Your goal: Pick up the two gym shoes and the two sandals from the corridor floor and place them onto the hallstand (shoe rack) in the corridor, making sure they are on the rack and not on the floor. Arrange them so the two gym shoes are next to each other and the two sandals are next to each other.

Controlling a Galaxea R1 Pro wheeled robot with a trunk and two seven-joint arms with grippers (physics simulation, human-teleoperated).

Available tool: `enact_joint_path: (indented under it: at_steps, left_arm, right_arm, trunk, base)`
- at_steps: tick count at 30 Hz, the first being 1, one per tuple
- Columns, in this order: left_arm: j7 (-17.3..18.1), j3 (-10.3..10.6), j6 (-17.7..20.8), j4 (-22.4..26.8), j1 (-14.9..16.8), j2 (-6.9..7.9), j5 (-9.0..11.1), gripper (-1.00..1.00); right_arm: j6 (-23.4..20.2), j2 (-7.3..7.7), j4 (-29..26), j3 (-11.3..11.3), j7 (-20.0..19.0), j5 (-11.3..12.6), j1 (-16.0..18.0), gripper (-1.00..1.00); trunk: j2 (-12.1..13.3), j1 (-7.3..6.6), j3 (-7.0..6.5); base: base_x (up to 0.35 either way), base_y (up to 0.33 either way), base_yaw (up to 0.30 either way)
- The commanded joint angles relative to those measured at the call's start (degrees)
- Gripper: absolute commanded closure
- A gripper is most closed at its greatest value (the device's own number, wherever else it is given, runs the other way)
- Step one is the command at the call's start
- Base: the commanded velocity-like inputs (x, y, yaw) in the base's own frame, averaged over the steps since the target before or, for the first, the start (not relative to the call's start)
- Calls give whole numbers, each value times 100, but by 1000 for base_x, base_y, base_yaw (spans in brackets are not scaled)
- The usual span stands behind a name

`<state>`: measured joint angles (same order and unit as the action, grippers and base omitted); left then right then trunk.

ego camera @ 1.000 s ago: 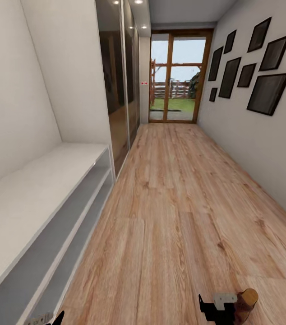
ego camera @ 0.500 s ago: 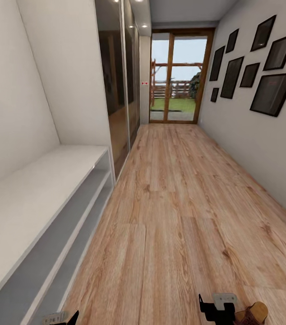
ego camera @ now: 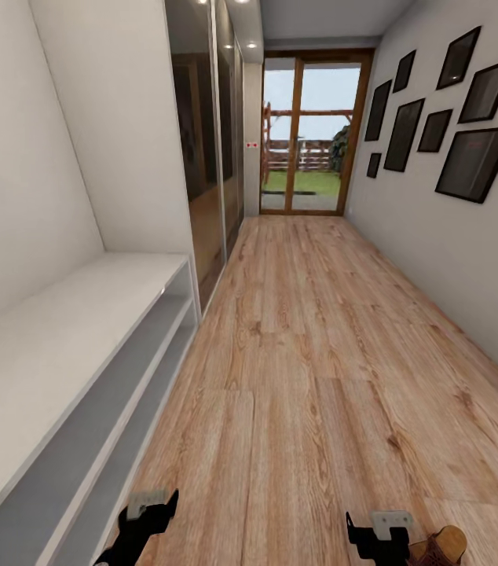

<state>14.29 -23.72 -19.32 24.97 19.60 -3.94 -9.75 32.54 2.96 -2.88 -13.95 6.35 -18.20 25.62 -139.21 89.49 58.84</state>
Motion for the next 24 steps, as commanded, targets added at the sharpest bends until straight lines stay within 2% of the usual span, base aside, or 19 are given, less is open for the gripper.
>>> enact_joint_path:
  at_steps: [1,4,10,24]
  left_arm:
    - [-12,-21,-17,-9,32,-11,-53,-100]
    - [-152,68,-42,-49,90,-18,-57,-100]
    - [-170,95,-82,-4,63,-2,-62,-100]
    - [-107,105,-94,7,61,3,-62,-100]
  right_arm:
    - [16,-1,8,-29,33,-60,4,-100]
    - [16,-5,7,-29,33,-55,4,-100]
    - [16,-10,8,-29,33,-53,4,-100]
    - [16,-7,11,-29,33,-53,4,-100]
  trunk:
    - [-2,-1,5]
    - [-2,-1,5]
    - [-2,-1,5]
    - [-2,-1,5]
  base:
    - [0,0,0]
    - [0,0,0]
    - [98,0,0]
    - [318,0,0]
